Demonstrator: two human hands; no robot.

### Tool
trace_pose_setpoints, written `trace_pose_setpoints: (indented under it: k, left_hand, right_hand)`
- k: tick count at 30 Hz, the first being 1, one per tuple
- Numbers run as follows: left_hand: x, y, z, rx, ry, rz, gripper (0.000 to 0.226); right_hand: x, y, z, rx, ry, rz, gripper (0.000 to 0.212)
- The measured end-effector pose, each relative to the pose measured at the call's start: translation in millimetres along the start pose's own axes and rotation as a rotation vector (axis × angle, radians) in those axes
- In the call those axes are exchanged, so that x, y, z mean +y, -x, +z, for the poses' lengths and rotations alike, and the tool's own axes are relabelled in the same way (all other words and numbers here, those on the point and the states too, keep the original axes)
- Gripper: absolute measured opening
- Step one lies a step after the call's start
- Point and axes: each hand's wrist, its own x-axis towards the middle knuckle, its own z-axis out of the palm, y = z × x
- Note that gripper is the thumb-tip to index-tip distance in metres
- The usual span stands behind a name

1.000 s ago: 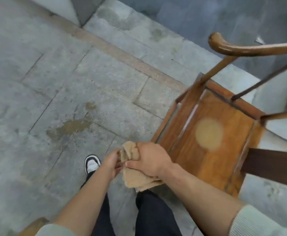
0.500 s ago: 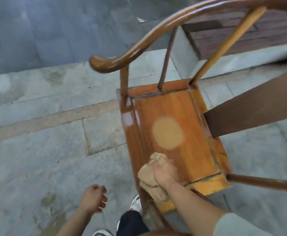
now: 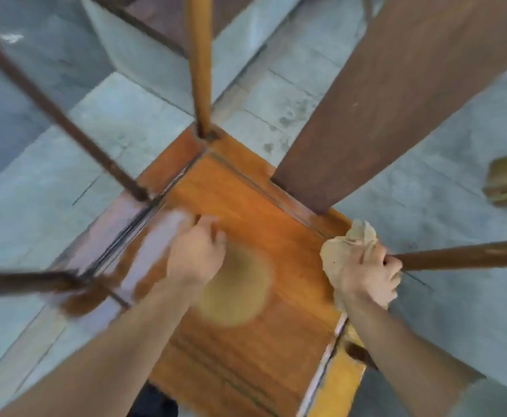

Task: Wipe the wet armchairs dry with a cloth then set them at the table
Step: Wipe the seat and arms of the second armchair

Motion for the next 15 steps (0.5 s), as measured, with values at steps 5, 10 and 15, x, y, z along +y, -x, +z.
trace_pose_setpoints:
  k: [5, 10, 15]
  left_hand:
    - [-26, -118, -4, -0.100, -0.480, 0.401, 0.054]
    - [-60, -131, -24, -0.111, -0.384, 0.426, 0.051]
    - [-62, -114, -28, 0.038, -0.024, 0.240, 0.047]
  right_hand:
    - [-41, 29, 59, 0.098, 0.157, -0.309, 0.056]
    - [-104, 77, 82, 0.007, 0.146, -0.708, 0.044]
    - [-232, 38, 103, -0.131, 0.204, -0.961, 0.049]
